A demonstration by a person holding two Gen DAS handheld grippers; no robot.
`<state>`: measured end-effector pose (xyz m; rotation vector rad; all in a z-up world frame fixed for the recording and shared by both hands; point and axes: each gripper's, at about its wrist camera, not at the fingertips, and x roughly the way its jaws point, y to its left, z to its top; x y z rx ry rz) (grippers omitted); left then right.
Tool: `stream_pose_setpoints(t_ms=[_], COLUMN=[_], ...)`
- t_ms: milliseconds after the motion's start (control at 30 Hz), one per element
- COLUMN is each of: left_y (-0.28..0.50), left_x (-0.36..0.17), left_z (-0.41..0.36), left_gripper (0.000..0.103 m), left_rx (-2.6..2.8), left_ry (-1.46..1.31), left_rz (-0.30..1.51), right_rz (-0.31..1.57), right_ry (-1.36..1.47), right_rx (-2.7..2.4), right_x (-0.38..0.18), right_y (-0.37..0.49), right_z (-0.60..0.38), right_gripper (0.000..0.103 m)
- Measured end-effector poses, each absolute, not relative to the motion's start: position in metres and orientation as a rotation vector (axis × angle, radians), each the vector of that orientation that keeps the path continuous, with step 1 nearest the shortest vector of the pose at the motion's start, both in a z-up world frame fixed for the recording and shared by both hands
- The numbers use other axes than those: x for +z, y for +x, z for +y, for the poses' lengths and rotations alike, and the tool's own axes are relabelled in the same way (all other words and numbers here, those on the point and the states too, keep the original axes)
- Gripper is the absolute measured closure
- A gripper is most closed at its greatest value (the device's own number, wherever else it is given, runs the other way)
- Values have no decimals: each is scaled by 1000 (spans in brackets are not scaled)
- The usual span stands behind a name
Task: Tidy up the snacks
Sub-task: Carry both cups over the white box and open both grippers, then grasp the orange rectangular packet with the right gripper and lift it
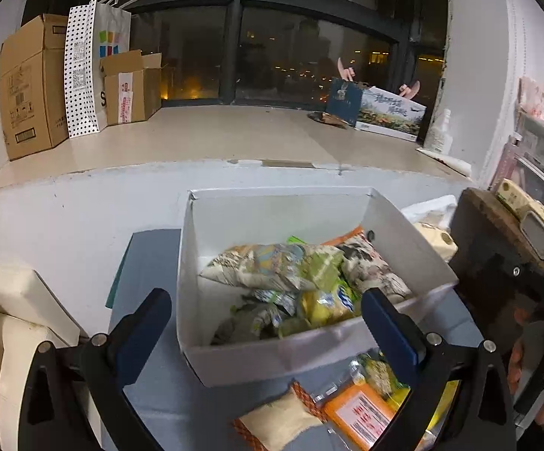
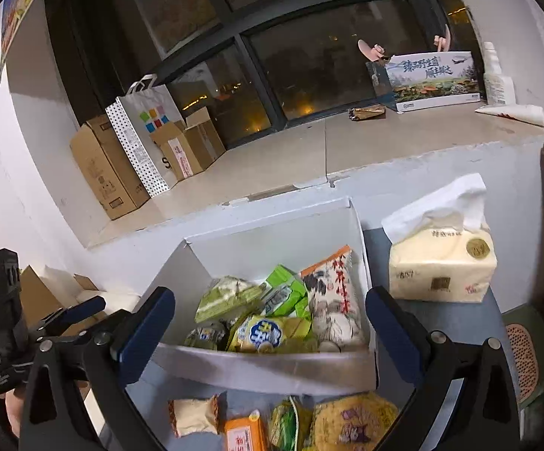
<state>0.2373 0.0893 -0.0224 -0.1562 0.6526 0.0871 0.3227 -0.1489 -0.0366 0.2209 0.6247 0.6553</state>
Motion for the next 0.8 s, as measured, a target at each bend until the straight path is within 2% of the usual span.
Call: stream_pose_setpoints(t_ms=[167,333,567,800], left_y=[198,141,80,55], left_x=[-25,-36,-56,-65], left_z=[78,66,47,42], left_gripper=[0,0,0,0], left_rx=[64,10,-54,-53], left_ry=[-143,-162,-183,-193], left_rz=[644,633,660,673], right_rz=[632,544,595,660], right_ry=[218,152,177,-30], right_rx=[688,696,704,701], right_x=[-43,-51,-82,-109], right_y=[293,232,169,140], right_z=[-163,-188,-220,-189], right_gripper=[0,0,0,0])
